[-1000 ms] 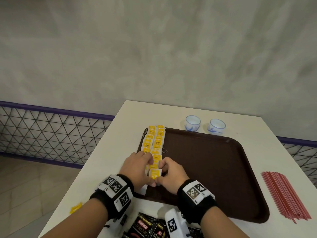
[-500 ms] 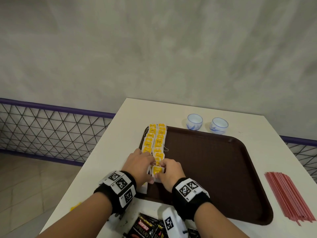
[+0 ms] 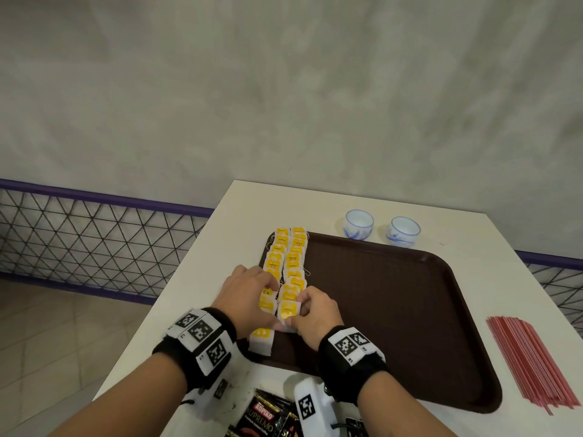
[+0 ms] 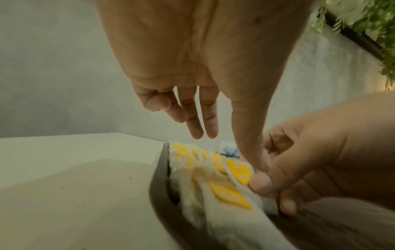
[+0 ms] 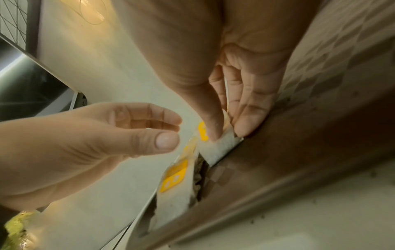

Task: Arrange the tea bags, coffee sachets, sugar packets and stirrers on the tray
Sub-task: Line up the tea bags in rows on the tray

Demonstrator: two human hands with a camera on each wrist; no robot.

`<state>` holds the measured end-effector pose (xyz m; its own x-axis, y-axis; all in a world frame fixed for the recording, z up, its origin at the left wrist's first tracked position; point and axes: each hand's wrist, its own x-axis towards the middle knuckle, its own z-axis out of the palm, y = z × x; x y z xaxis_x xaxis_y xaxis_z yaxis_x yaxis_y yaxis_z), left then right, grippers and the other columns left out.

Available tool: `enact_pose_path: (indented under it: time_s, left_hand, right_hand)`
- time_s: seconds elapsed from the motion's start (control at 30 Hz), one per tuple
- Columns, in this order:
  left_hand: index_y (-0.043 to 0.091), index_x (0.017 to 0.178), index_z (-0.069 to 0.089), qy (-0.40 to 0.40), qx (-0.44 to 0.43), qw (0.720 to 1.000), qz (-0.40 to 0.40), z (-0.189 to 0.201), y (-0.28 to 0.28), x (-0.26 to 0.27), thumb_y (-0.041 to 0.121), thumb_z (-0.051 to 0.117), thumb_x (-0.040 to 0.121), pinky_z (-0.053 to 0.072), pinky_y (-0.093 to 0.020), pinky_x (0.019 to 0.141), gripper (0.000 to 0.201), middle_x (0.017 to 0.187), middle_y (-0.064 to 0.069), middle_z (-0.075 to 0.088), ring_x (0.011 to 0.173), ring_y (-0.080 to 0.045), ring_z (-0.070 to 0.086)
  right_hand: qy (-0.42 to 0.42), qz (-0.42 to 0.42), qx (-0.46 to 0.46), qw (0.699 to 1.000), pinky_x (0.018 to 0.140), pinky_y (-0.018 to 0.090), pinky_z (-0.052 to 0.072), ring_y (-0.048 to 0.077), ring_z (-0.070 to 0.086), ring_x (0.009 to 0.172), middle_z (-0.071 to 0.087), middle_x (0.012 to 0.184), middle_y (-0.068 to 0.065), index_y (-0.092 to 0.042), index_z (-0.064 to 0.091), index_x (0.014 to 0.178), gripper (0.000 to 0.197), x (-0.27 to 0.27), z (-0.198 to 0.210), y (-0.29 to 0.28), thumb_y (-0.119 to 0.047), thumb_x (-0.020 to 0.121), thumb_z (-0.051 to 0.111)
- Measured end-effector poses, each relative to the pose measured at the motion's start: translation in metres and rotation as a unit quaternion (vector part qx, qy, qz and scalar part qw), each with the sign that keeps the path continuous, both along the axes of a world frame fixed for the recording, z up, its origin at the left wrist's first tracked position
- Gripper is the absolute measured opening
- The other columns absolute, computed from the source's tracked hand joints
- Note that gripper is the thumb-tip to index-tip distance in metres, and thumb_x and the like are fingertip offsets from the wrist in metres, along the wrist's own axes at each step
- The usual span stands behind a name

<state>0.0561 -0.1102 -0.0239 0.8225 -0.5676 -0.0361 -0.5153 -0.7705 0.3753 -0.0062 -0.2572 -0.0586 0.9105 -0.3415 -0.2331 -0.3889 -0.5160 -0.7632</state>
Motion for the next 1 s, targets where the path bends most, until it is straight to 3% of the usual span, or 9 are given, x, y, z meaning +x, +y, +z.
enact_pose_path:
  time_s: [0.1, 0.23, 0.33, 0.43, 0.53, 0.67, 0.77, 0.87, 1.0]
  left_hand:
    - [0.034, 0.107, 0.055, 0.018, -0.048, 0.998, 0.021, 0.010, 0.018, -0.002, 0.050, 0.078, 0.063, 0.038, -0.026, 0.090, 0.052, 0.110, 0.015, 0.050, 0.105, -0.010, 0.039]
    - [0.039, 0.098, 0.052, 0.010, -0.102, 0.993, 0.050, 0.023, 0.059, -0.008, 0.048, 0.076, 0.069, 0.035, -0.019, 0.076, 0.038, 0.105, 0.018, 0.052, 0.093, -0.004, 0.042]
    - [0.038, 0.097, 0.057, -0.002, -0.126, 0.988, 0.090, 0.032, 0.099, -0.015, 0.044, 0.076, 0.071, 0.034, -0.013, 0.069, 0.033, 0.099, 0.022, 0.053, 0.088, 0.000, 0.047]
    - [0.033, 0.091, 0.064, -0.020, -0.139, 0.980, 0.141, 0.036, 0.140, -0.025, 0.035, 0.081, 0.067, 0.039, -0.015, 0.070, 0.029, 0.088, 0.017, 0.062, 0.084, -0.003, 0.052]
    - [0.037, 0.080, 0.064, -0.022, -0.138, 0.974, 0.180, 0.033, 0.174, -0.040, 0.032, 0.083, 0.062, 0.038, -0.013, 0.068, 0.027, 0.099, 0.031, 0.057, 0.079, -0.002, 0.054]
    - [0.045, 0.090, 0.059, -0.004, -0.152, 0.963, 0.222, 0.024, 0.195, -0.061, 0.038, 0.078, 0.056, 0.036, -0.008, 0.061, 0.039, 0.077, 0.017, 0.063, 0.075, -0.002, 0.055]
    - [0.041, 0.076, 0.063, 0.016, -0.141, 0.962, 0.235, 0.017, 0.200, -0.070, 0.029, 0.083, 0.064, 0.040, -0.025, 0.062, 0.026, 0.083, 0.019, 0.062, 0.077, -0.004, 0.055]
    - [0.037, 0.082, 0.063, 0.031, -0.131, 0.961, 0.243, 0.017, 0.202, -0.073, 0.033, 0.081, 0.067, 0.039, -0.026, 0.061, 0.023, 0.088, 0.021, 0.062, 0.081, -0.003, 0.055]
    - [0.038, 0.086, 0.062, 0.055, -0.122, 0.963, 0.232, 0.016, 0.201, -0.076, 0.036, 0.081, 0.065, 0.039, -0.021, 0.065, 0.028, 0.091, 0.019, 0.062, 0.085, -0.004, 0.055]
  right_hand:
    - [0.002, -0.014, 0.012, 1.000, 0.069, 0.039, 0.058, 0.024, 0.065, 0.071, 0.053, 0.074, -0.003, -0.022, 0.048, 0.080, 0.032, 0.001, -0.002, 0.003, -0.004, 0.074, 0.072]
    - [0.013, -0.006, 0.020, 1.000, 0.071, 0.040, 0.059, 0.030, 0.068, 0.078, 0.052, 0.073, -0.002, -0.021, 0.044, 0.084, 0.036, 0.001, 0.002, 0.006, -0.003, 0.074, 0.074]
    - [0.023, -0.015, 0.029, 0.999, 0.072, 0.040, 0.058, 0.023, 0.063, 0.073, 0.054, 0.076, -0.001, -0.020, 0.044, 0.091, 0.041, 0.002, 0.005, 0.003, -0.007, 0.073, 0.079]
    - [0.026, -0.033, 0.016, 0.999, 0.072, 0.025, 0.048, 0.015, 0.057, 0.087, 0.056, 0.100, 0.002, -0.018, 0.042, 0.118, 0.056, 0.004, 0.010, -0.004, -0.014, 0.076, 0.079]
    - [0.034, -0.039, 0.052, 0.997, 0.094, 0.030, 0.047, 0.019, 0.052, 0.115, 0.046, 0.132, 0.005, -0.016, 0.035, 0.141, 0.066, 0.008, 0.012, -0.005, -0.008, 0.084, 0.068]
    - [0.019, 0.003, 0.092, 0.996, 0.101, 0.037, 0.049, 0.018, 0.056, 0.118, 0.053, 0.131, -0.002, -0.038, 0.053, 0.127, 0.049, 0.024, -0.010, 0.001, -0.014, 0.084, 0.054]
    - [0.011, 0.011, 0.111, 0.994, 0.100, 0.043, 0.050, 0.019, 0.059, 0.114, 0.054, 0.132, 0.000, -0.042, 0.054, 0.124, 0.048, 0.044, -0.053, -0.010, -0.020, 0.081, 0.050]
    - [0.018, -0.017, 0.106, 0.994, 0.102, 0.037, 0.047, 0.020, 0.056, 0.118, 0.051, 0.135, 0.001, -0.033, 0.052, 0.130, 0.044, 0.028, -0.007, 0.009, -0.017, 0.090, 0.054]
    - [0.043, -0.033, 0.061, 0.997, 0.107, 0.033, 0.038, 0.023, 0.043, 0.133, 0.038, 0.147, 0.007, -0.017, 0.027, 0.150, 0.064, 0.012, 0.018, 0.007, -0.006, 0.092, 0.054]
